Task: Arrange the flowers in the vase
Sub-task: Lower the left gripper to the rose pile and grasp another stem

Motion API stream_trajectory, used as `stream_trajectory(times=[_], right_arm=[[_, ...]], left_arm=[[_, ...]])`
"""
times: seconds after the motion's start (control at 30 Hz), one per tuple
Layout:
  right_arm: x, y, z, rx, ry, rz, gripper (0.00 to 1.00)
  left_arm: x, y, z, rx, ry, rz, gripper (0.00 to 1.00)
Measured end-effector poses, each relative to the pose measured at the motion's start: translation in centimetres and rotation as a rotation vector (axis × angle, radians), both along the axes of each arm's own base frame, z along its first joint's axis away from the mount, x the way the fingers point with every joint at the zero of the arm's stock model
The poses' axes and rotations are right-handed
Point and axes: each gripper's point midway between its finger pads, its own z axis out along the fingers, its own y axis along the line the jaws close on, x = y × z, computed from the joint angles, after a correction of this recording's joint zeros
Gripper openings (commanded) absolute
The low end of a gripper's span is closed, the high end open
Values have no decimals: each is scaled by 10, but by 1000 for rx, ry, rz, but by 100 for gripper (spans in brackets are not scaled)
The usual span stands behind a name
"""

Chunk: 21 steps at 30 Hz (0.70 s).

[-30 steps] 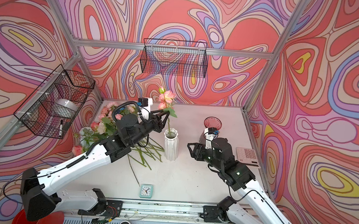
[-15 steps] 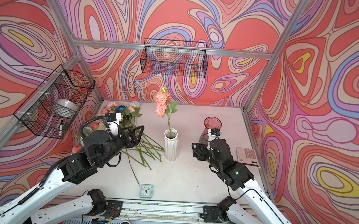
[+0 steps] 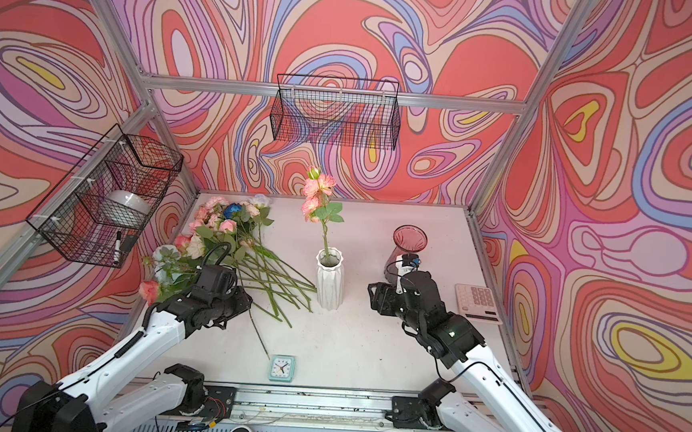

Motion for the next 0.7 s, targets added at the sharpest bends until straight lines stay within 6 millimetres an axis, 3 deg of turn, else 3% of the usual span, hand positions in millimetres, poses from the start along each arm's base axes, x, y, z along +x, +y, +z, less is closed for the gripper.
stream_trajectory(times=[0.13, 0.4, 0.6, 0.7], right_arm=[[-1, -1, 1, 3, -2, -1, 75], [-1, -2, 1, 0, -2, -4, 75], [-2, -2, 2, 1, -4, -5, 75], [-2, -3, 2, 2, -5, -7, 75]], left_arm=[[5, 2, -18, 9, 36, 13, 36], [-2, 5, -55, 32, 115, 17, 14], [8, 3, -51, 21, 74, 16, 2], [11, 2, -40, 11, 32, 12, 0]])
